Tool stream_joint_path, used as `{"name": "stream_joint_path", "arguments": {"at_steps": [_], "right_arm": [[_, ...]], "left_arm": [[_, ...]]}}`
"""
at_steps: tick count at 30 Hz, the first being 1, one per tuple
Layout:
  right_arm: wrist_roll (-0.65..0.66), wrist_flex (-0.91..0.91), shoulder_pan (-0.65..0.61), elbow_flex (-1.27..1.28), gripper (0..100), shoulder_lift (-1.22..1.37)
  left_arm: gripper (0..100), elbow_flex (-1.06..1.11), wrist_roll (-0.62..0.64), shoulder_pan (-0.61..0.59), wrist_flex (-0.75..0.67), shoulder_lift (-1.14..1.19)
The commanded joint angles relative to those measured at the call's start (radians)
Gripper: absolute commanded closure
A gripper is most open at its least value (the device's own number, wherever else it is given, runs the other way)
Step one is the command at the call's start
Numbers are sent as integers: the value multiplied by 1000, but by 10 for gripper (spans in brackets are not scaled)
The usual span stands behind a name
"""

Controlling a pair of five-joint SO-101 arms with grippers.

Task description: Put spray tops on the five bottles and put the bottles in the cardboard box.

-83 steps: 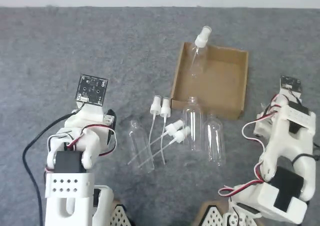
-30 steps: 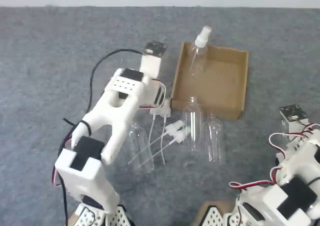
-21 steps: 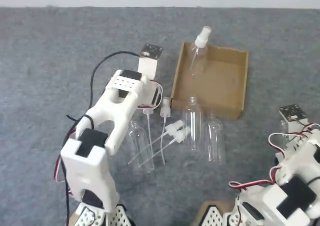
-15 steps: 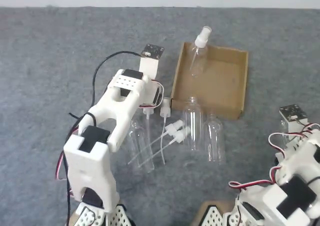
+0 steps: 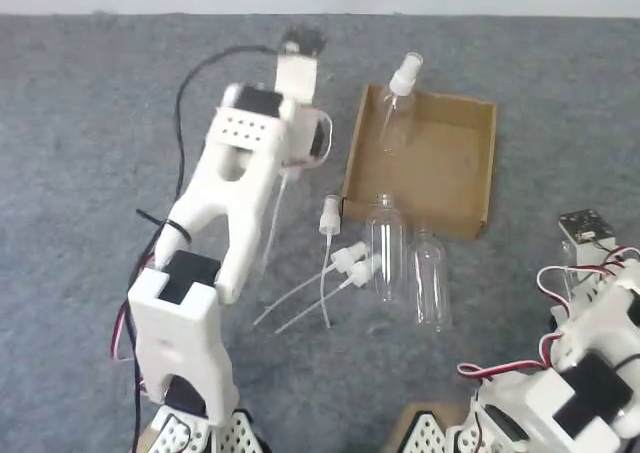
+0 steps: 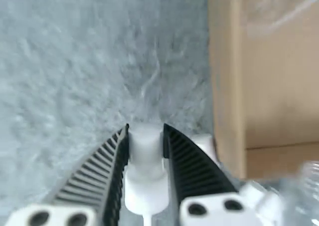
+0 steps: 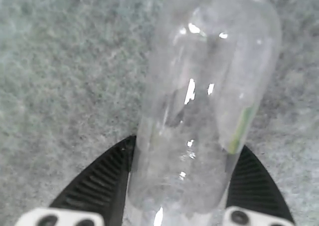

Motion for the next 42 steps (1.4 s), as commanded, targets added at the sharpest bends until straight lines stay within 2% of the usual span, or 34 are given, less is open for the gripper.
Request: {"name": "stream_joint_path", "arguments": {"at_steps": [1,3,5,9,12,14,18,21,24,28,33,38,42], "right_arm": [[11,-39,13,-5,753,-8],[11,-39,12,-5,753,-8],[11,-39,8,-5,753,-8],[11,-44,7,-5,753,-8],[9,-39,5,-21,753,-8],[8,-38,7,-40,753,-8],[8,-38,8,-43,753,-8],[8,-38,4,-43,753,-8],[8,-39,2,-43,753,-8],[8,-39,5,-43,753,-8],[8,-38,8,-38,753,-8],[9,-38,12,-38,753,-8],[9,-38,12,-37,753,-8]], "left_arm": [[990,-374,11,-40,244,-25],[990,-565,8,-80,373,-25],[990,-653,6,-138,379,-41],[990,-576,-41,-272,377,-183],[990,-415,-91,-374,376,-358],[990,-288,-169,-468,376,-500],[990,-2,-368,-753,347,-776],[990,269,-499,-950,226,-944],[989,581,-600,-1062,74,-1076],[989,955,-687,-1115,-83,-1221],[989,1293,-697,-1099,-238,-1332],[989,1517,-700,-1092,-370,-1341],[989,1621,-701,-1085,-411,-1341]]}}
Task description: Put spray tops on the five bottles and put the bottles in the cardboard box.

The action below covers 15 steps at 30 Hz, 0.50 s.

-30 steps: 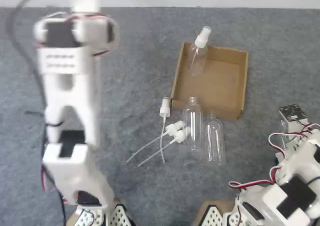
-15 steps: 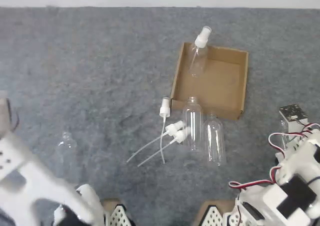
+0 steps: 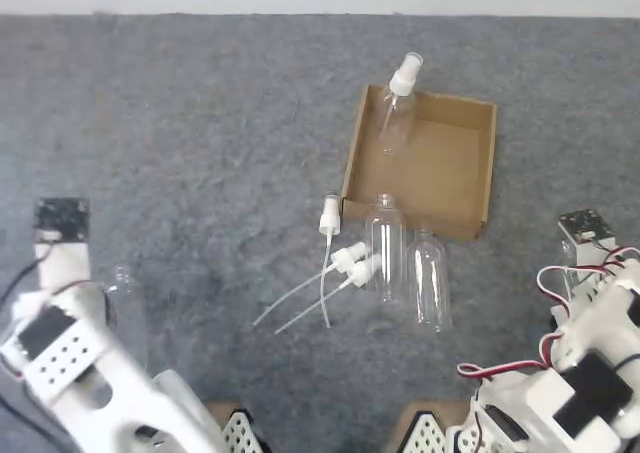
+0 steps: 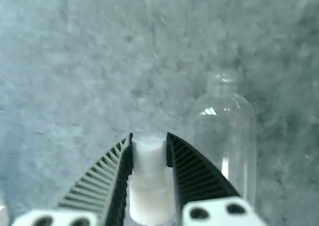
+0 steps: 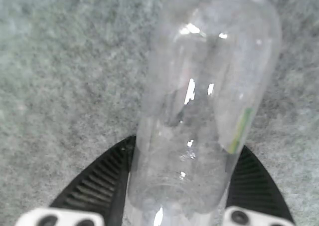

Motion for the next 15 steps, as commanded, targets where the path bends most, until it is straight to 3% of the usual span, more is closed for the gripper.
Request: {"name": "stream_joint_path", "arguments": {"at_steps": [1,7,15], "right_arm": [[9,-38,12,-35,753,-8],[9,-36,12,-35,753,-8],[11,19,12,-41,753,-8]], "left_arm": [[989,53,-11,20,-40,-43],[989,117,3,167,8,-46],[988,73,150,468,31,-38]]}}
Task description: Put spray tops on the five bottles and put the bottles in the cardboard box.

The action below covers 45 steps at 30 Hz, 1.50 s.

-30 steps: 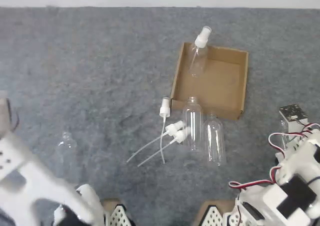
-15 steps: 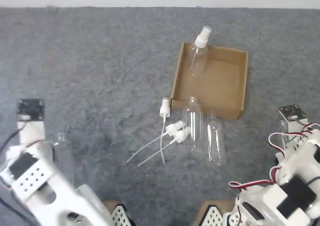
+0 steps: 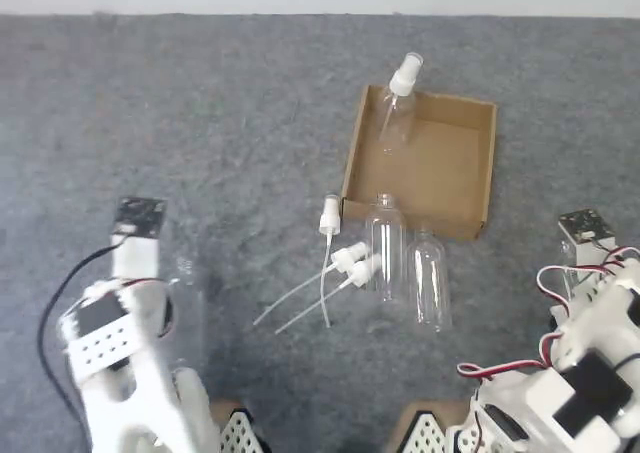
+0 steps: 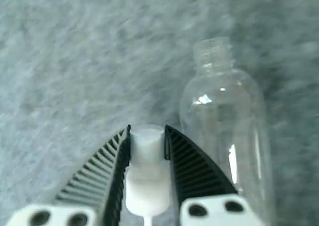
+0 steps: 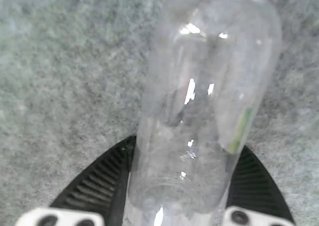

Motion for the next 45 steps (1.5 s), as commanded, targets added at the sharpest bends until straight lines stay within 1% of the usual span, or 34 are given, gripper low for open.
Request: {"name": "stream_joint_path", "arguments": {"at_steps": [1,6,9,13,16,19,21,23,25,28,30,33,36,38,40,45], "right_arm": [[11,5,12,-40,753,-10],[12,7,12,-40,753,-10],[14,5,12,-40,753,-10],[11,15,10,-63,753,-12],[8,56,7,-121,753,-12],[6,171,-5,-221,752,-12],[-20,239,-24,-293,752,-12],[-54,286,-41,-351,751,-12],[-63,325,-53,-387,722,-10],[-66,334,-54,-393,637,-10],[-66,332,-62,-407,605,-10],[-91,384,-114,-482,614,-2],[-175,503,-186,-575,664,-4],[-193,545,-216,-626,690,-7],[-192,545,-222,-658,691,2],[-192,444,-180,-660,692,88]], "left_arm": [[988,-51,52,137,8,-20],[988,-96,60,313,12,-20],[988,-159,89,368,15,-18],[988,-312,101,381,31,-18],[988,-509,130,385,141,-18],[988,-714,198,388,253,-20],[988,-816,230,390,308,-21],[988,-868,250,390,345,-25],[988,-880,253,390,373,-26],[988,-869,253,390,407,-21],[988,-855,256,390,411,-28],[988,-855,304,417,402,-28],[988,-846,333,503,397,-23],[988,-826,338,529,368,-21],[988,-789,354,529,313,-28],[988,-676,462,529,196,-29]]}}
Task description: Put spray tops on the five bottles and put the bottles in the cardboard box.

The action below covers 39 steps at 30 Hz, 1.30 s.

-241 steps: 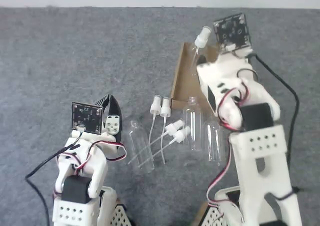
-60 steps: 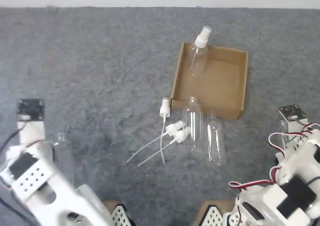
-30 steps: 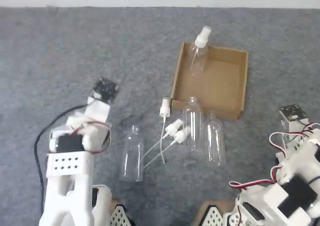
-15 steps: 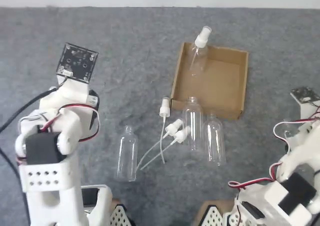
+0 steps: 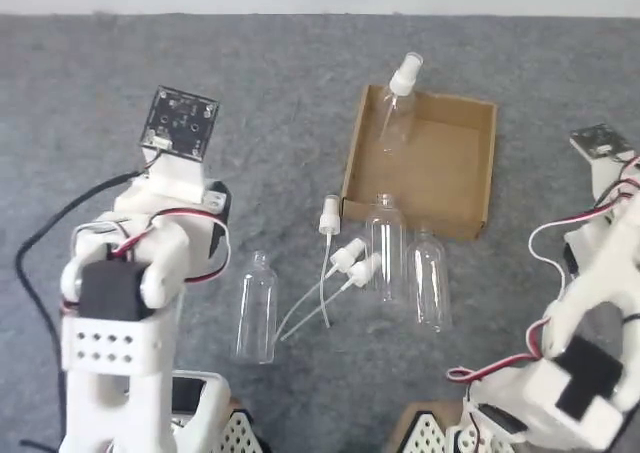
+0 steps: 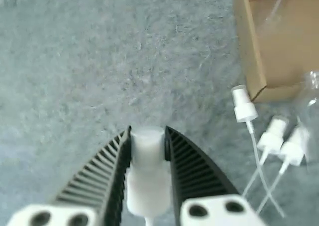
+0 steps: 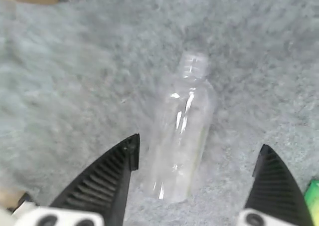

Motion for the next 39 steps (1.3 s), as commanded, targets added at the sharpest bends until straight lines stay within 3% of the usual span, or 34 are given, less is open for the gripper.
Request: {"name": "stream_joint_path", "arguments": {"at_steps": [1,9,16,22,29,39], "right_arm": [[-14,-53,25,-64,692,59],[-18,-130,1,-68,695,213],[-18,-168,-7,-61,698,225],[-20,-173,-12,-61,787,225],[-18,-173,-7,-61,698,251],[-18,-174,-7,-68,703,308]], "left_arm": [[988,67,68,3,-120,-29],[988,228,118,3,-273,-29],[988,252,118,3,-281,-29],[988,252,117,3,-278,-29],[988,254,117,3,-279,-29],[988,272,117,3,-281,-29]]}}
